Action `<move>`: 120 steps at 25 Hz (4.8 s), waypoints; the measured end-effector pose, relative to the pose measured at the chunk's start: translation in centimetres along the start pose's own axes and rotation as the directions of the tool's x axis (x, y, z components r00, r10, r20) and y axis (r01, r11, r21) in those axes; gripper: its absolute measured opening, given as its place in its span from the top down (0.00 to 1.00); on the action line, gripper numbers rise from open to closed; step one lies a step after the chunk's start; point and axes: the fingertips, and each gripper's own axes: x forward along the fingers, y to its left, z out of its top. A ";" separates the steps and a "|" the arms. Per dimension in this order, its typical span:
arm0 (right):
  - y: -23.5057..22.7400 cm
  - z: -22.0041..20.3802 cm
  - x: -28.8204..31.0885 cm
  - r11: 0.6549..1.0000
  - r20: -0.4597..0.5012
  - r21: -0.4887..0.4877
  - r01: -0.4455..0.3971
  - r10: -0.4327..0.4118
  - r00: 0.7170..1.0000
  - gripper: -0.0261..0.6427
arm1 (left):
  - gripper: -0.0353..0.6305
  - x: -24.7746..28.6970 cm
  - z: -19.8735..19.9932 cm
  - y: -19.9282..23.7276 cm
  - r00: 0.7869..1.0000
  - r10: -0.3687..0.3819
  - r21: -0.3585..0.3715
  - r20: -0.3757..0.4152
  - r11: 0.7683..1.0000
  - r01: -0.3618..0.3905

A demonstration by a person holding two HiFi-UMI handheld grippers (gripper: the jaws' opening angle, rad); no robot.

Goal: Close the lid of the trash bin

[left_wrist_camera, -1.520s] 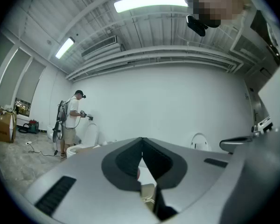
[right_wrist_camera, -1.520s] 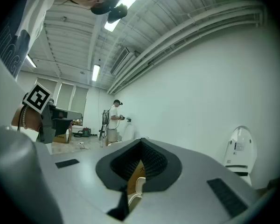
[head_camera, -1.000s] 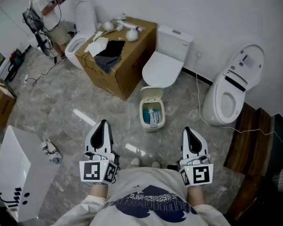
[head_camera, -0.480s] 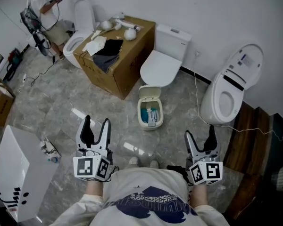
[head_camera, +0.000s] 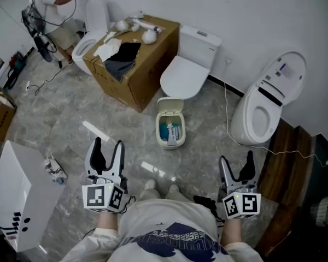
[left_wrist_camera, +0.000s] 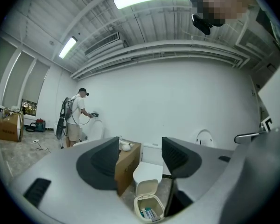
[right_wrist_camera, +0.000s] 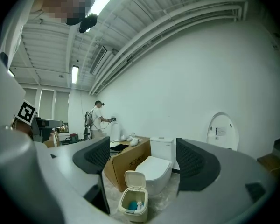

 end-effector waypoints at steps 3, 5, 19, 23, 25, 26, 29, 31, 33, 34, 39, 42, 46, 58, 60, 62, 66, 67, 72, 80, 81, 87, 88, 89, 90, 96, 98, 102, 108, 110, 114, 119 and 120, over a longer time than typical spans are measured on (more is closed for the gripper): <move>-1.2 -0.2 0.3 1.000 -0.017 0.002 -0.024 0.025 1.000 0.32 | 0.55 0.4 -0.2 -1.1 1.000 0.020 0.003 -0.005 1.000 -0.020; -1.7 -0.4 0.9 0.999 -0.024 -0.002 -0.054 0.054 0.998 0.32 | 0.55 0.8 -0.3 -2.1 1.000 0.029 0.000 -0.008 1.000 -0.029; -0.6 -1.1 9.1 0.996 -0.025 0.031 -0.086 0.087 0.996 0.32 | 0.55 7.8 0.6 -1.3 1.000 -0.004 0.011 -0.001 1.000 0.004; -0.3 -1.0 12.8 0.999 -0.034 0.026 -0.024 0.025 0.999 0.32 | 0.55 12.3 0.8 1.3 0.999 -0.040 -0.011 0.015 0.999 0.040; 0.4 -0.7 15.0 1.000 -0.038 0.001 -0.010 0.010 0.999 0.32 | 0.55 14.9 1.1 2.9 0.998 -0.057 -0.013 0.022 0.998 0.058; 0.6 -0.5 16.1 1.000 -0.040 -0.016 -0.002 0.002 0.999 0.32 | 0.55 16.2 1.2 3.5 0.997 -0.071 -0.017 0.020 0.997 0.071; 0.8 -0.4 18.4 0.998 -0.047 -0.040 0.041 -0.043 0.998 0.32 | 0.55 19.6 1.0 4.4 0.991 -0.132 -0.022 0.010 0.991 0.132; 0.8 -0.7 19.9 0.997 -0.055 -0.056 0.059 -0.062 0.997 0.31 | 0.55 21.7 0.7 4.6 0.986 -0.167 -0.009 0.006 0.986 0.167; 0.7 -1.3 21.3 0.994 -0.080 -0.093 0.058 -0.065 0.995 0.31 | 0.55 23.6 0.2 4.5 0.982 -0.190 -0.009 -0.002 0.982 0.190; 0.4 -1.7 21.9 0.991 -0.099 -0.122 0.050 -0.062 0.993 0.31 | 0.55 24.4 -0.1 4.3 0.980 -0.198 -0.012 -0.007 0.980 0.198; -1.9 -4.6 26.4 0.956 -0.235 -0.283 -0.080 0.011 0.972 0.32 | 0.55 27.9 -2.3 3.2 0.975 -0.216 -0.004 -0.046 0.976 0.216; -2.8 -8.2 30.5 0.898 -0.371 -0.367 -0.244 0.099 0.923 0.31 | 0.55 29.8 -3.5 2.9 0.981 -0.186 0.009 -0.060 0.982 0.187; -2.6 -14.9 35.7 0.780 -0.547 -0.421 -0.462 0.188 0.816 0.31 | 0.55 33.0 -5.2 2.2 0.988 -0.149 0.035 -0.043 0.988 0.151; 3.8 -36.3 44.5 0.420 -0.865 -0.272 -0.866 0.287 0.411 0.32 | 0.55 36.3 -9.2 5.3 0.999 0.032 0.063 -0.033 0.998 -0.030; 4.4 -38.4 45.6 0.415 -0.880 -0.253 -0.874 0.277 0.387 0.32 | 0.55 35.4 -10.0 6.3 0.997 0.066 0.055 -0.046 0.996 -0.063; 4.9 -40.3 46.3 0.420 -0.892 -0.234 -0.877 0.265 0.365 0.32 | 0.55 34.5 -10.9 7.2 0.993 0.092 0.050 -0.069 0.995 -0.088; 5.5 -43.4 46.6 0.407 -0.923 -0.202 -0.891 0.225 0.312 0.31 | 0.55 33.1 -11.8 9.0 0.988 0.124 0.077 -0.094 0.990 -0.117; 5.6 -44.0 46.7 0.409 -0.929 -0.198 -0.891 0.212 0.304 0.31 | 0.55 33.0 -11.9 9.5 0.987 0.131 0.082 -0.094 0.989 -0.124; 6.5 -45.5 45.9 0.392 -0.951 -0.172 -0.904 0.174 0.256 0.31 | 0.55 33.1 -12.0 11.6 0.983 0.156 0.076 -0.092 0.986 -0.150; 7.1 -45.8 42.2 0.365 -0.962 -0.145 -0.919 0.166 0.218 0.34 | 0.55 34.5 -10.9 11.8 0.990 0.113 0.077 -0.080 0.991 -0.107; 7.1 -45.9 41.6 0.359 -0.963 -0.143 -0.922 0.165 0.214 0.34 | 0.55 34.7 -10.9 11.7 0.991 0.107 0.076 -0.082 0.992 -0.101; 7.5 -46.9 37.3 0.338 -0.968 -0.117 -0.934 0.170 0.183 0.34 | 0.55 35.6 -11.2 10.3 0.993 0.064 0.069 -0.098 0.996 -0.058; 7.6 -47.1 36.6 0.338 -0.968 -0.114 -0.934 0.171 0.181 0.34 | 0.55 35.8 -11.2 10.1 0.994 0.056 0.070 -0.099 0.996 -0.049; 7.6 -47.4 36.0 0.338 -0.968 -0.114 -0.934 0.172 0.180 0.34 | 0.55 35.9 -11.2 9.8 0.994 0.047 0.071 -0.098 0.997 -0.040; 7.6 -47.7 35.5 0.336 -0.968 -0.115 -0.935 0.172 0.181 0.34 | 0.55 36.0 -11.2 9.4 0.995 0.039 0.073 -0.097 0.997 -0.032; 7.6 -50.0 31.8 0.302 -0.971 -0.107 -0.947 0.172 0.165 0.35 | 0.55 36.5 -11.8 7.9 0.996 0.005 0.083 -0.094 0.997 0.003; 7.6 -51.0 30.4 0.290 -0.975 -0.091 -0.953 0.168 0.144 0.35 | 0.55 36.4 -12.3 7.5 0.995 0.001 0.081 -0.096 0.997 0.007; 7.5 -52.9 28.7 0.285 -0.977 -0.075 -0.955 0.169 0.127 0.35 | 0.55 36.1 -13.2 6.9 0.995 -0.008 0.080 -0.096 0.997 0.015; 7.5 -55.6 27.1 0.305 -0.976 -0.067 -0.950 0.177 0.125 0.35 | 0.55 35.5 -14.6 6.3 0.996 0.000 0.089 -0.086 0.996 0.008; 7.3 -56.5 26.4 0.292 -0.978 -0.061 -0.955 0.176 0.116 0.35 | 0.55 35.2 -15.2 6.0 0.997 0.003 0.092 -0.082 0.996 0.004; 7.1 -58.3 25.6 0.269 -0.980 -0.046 -0.962 0.177 0.096 0.35 | 0.55 35.1 -16.6 6.0 0.996 0.019 0.098 -0.083 0.995 -0.011; 7.0 -60.5 24.6 0.253 -0.983 -0.012 -0.967 0.173 0.058 0.35 | 0.55 34.7 -17.7 6.2 0.996 0.039 0.101 -0.079 0.994 -0.031; 6.9 -60.7 24.4 0.244 -0.984 -0.008 -0.970 0.171 0.051 0.35 | 0.55 34.7 -17.8 6.2 0.996 0.040 0.105 -0.078 0.994 -0.032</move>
